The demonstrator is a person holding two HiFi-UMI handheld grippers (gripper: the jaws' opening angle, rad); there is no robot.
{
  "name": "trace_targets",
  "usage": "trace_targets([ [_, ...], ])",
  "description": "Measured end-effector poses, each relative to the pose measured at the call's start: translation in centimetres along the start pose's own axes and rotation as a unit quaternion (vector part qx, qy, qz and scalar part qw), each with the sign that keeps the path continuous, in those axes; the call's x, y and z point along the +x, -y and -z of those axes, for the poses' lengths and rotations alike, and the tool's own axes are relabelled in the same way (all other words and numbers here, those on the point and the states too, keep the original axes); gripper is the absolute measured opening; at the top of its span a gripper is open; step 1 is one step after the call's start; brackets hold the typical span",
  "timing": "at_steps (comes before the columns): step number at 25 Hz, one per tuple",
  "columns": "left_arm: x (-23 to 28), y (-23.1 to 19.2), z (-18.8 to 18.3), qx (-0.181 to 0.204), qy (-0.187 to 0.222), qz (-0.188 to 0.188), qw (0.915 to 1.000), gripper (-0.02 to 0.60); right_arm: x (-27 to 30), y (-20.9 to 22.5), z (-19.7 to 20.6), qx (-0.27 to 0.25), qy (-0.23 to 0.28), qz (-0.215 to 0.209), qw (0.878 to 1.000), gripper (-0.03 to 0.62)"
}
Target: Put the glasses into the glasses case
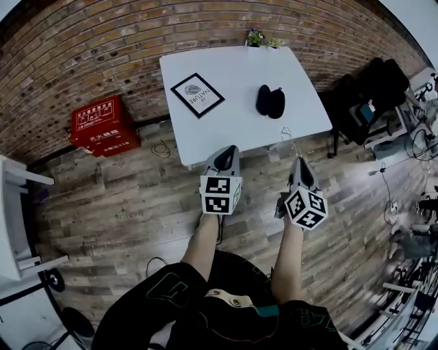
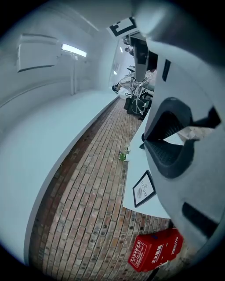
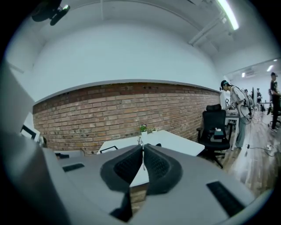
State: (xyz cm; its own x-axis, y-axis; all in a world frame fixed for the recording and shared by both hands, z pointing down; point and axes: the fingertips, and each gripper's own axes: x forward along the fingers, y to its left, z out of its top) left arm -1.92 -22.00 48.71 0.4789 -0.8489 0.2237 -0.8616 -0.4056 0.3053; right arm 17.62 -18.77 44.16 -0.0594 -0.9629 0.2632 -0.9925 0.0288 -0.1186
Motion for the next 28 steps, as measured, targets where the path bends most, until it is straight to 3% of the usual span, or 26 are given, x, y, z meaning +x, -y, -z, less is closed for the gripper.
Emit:
trace_targets([
  [11,6.6,-3.1,-0.6,-0.024,-0.005,0.019,0.9995,0.000,6.6,-0.5,-0.1,-0.012,-0.028,0.008,1.000,0.017],
  [16,8.0,-1.8,-2.4,-0.010,0.001,0.042,0.9991,0.000,7.3,1.2,-1.9,0.004,-0.011,0.022,1.000,0.017],
  [23,9.1,-4.2,-2.7,-0.010,0.001,0.017,0.9998,0.000,8.5,1.9,-1.1,0.023,-0.012,0.027,0.999,0.017],
  [28,10.7,-2.9,-3.6,0.020,0.003,0.037,0.9991,0.000,10.0,3.3,-1.5,0.052,0.003,0.035,0.998,0.017],
])
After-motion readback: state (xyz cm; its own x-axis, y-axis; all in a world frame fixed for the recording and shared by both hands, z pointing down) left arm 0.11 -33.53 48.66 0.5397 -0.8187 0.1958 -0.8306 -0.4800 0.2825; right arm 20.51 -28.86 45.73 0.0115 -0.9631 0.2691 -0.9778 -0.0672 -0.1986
